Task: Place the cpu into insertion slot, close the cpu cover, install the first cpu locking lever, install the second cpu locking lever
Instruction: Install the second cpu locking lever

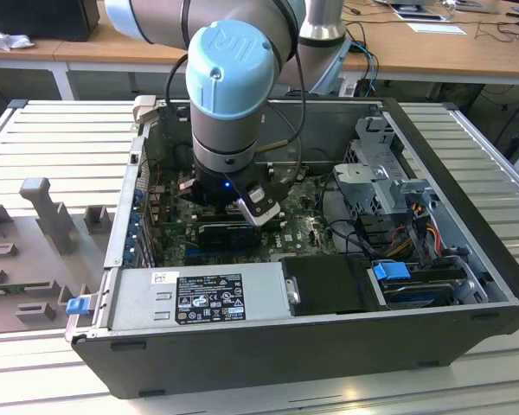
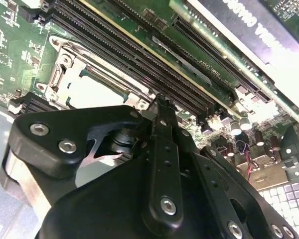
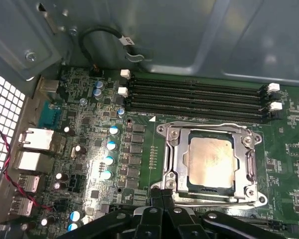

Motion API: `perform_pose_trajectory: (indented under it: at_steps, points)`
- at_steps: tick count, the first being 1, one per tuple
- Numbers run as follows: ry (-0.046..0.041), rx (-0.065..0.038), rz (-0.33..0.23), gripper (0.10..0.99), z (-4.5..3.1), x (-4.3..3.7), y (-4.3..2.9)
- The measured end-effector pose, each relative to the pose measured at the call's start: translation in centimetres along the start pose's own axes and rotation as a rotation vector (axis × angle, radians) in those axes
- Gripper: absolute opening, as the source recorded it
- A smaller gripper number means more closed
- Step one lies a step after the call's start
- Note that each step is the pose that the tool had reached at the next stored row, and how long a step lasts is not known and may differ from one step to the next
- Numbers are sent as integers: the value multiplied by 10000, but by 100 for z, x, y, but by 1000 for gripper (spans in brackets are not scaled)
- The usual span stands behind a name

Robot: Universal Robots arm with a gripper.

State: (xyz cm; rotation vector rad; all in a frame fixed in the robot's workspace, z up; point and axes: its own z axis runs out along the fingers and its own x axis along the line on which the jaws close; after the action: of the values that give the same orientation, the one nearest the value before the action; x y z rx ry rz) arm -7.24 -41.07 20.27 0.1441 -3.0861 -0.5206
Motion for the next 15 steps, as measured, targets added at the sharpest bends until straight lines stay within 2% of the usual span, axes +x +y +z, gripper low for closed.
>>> perform_pose_trajectory:
  at_steps: [9,15]
  points:
    - [-2,-48,-2,106,53,-1,-7]
    - [-6,-89,-4,106,81,-4,17]
